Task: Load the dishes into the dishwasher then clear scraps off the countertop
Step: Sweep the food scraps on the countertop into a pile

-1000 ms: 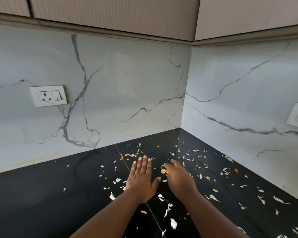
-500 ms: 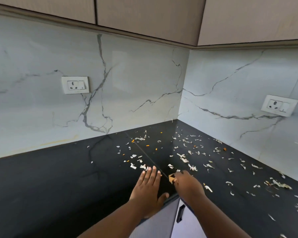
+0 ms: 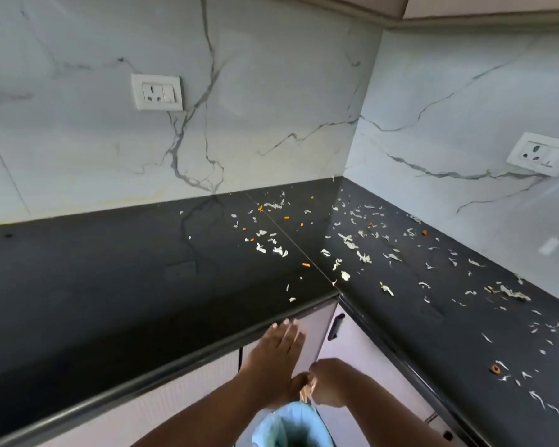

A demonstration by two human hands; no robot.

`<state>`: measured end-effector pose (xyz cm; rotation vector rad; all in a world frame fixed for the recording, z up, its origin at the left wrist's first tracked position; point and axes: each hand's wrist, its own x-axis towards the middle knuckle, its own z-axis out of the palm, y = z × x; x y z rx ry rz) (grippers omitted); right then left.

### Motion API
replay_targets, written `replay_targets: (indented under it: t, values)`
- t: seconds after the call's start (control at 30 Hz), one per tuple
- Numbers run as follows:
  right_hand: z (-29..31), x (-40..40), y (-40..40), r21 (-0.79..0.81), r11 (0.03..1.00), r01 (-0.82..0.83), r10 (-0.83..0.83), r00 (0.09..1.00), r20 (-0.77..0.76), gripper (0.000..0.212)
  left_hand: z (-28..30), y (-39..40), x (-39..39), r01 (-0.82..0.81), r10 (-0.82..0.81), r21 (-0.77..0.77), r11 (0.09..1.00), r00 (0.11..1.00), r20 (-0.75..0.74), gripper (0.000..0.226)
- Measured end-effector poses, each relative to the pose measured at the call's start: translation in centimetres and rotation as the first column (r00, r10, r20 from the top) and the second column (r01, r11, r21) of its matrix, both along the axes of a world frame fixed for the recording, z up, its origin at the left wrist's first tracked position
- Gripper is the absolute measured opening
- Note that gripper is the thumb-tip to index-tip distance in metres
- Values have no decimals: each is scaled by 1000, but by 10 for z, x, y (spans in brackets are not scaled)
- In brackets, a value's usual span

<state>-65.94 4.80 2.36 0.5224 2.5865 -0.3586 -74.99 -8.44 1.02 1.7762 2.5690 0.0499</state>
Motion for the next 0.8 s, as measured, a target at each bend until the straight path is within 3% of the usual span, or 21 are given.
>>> replay_targets:
  t: [0.07,0.17,0.23,0.3,0.47,0.67,0.8]
  values:
    - [-37,17,5,-49,997,55,-55,998,-6,30,-28,7,17,-40,40,86,995,999,-3,91]
    - [-98,51,5,-87,989,119,-122,992,-27,29,-92,8,53,-103,101,1,995,977,189,78]
    - [-149,80,1,-142,968,208,-216,975,-48,33,-142,3,76,-168,197,-123,978,939,283,93]
    - [-196,102,-4,-181,940,290,-302,952,-42,35,-190,-4,88,-124,230,-291,949,901,367,112]
    - [-309,117,1,-201,891,408,-417,909,-3,36,-290,11,78,-179,291,-346,921,906,308,88]
    - [-432,77,29,-308,805,507,-557,825,-97,33,-415,26,71,-165,317,-475,865,912,260,89]
    - [-477,57,49,-393,764,511,-611,768,-190,62,-462,29,66,-189,360,-489,852,888,284,77]
